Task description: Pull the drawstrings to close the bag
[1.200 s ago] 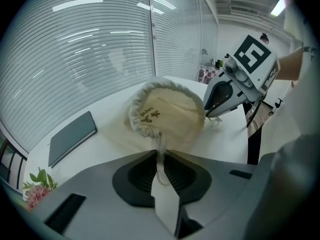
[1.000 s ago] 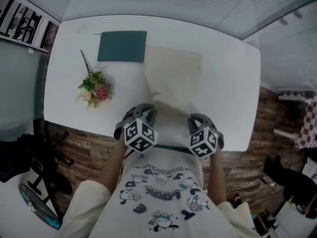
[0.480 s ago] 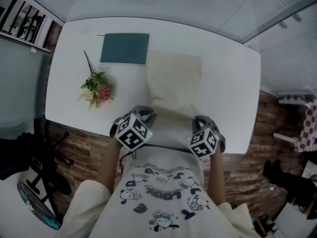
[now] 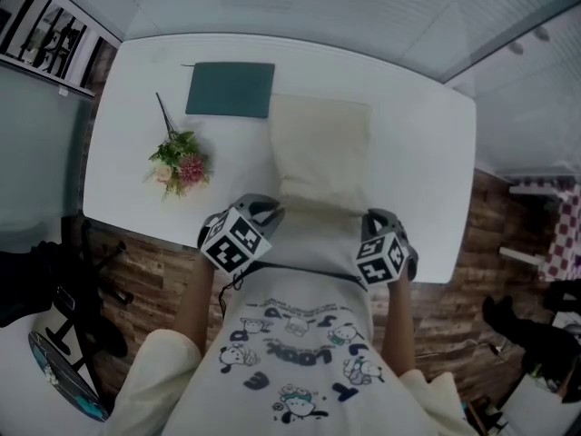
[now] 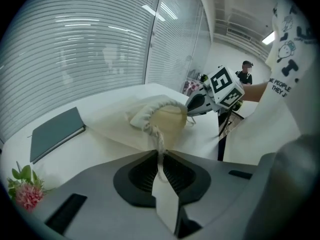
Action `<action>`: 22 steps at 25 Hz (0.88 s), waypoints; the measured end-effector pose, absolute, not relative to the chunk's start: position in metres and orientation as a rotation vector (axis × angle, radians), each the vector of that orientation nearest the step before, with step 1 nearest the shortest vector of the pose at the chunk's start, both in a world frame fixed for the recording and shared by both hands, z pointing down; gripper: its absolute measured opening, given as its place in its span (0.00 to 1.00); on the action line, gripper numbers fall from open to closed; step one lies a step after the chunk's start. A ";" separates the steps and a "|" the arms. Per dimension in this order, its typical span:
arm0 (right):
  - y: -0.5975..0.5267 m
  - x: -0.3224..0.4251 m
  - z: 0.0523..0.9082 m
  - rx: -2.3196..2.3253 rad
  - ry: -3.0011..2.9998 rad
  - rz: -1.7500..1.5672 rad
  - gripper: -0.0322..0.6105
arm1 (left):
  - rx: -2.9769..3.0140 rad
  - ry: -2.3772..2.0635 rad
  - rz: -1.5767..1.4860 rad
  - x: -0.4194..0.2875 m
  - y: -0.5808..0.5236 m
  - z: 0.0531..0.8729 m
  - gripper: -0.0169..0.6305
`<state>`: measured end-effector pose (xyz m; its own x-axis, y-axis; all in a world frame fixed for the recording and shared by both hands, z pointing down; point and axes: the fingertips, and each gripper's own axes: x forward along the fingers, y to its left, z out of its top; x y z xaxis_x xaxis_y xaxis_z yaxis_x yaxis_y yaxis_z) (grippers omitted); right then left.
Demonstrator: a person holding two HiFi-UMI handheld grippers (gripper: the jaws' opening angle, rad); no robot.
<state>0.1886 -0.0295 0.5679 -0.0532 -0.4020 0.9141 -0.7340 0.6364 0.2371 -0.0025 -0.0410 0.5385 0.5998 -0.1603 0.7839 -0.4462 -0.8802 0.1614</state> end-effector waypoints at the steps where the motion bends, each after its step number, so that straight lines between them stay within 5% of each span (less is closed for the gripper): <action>1: -0.030 0.190 0.567 0.945 -1.673 0.343 0.09 | 2.495 -0.466 1.153 -0.001 -0.039 0.537 0.13; 22: -0.029 0.181 0.572 0.940 -1.708 0.427 0.09 | 2.502 -0.467 1.373 0.017 -0.039 0.559 0.13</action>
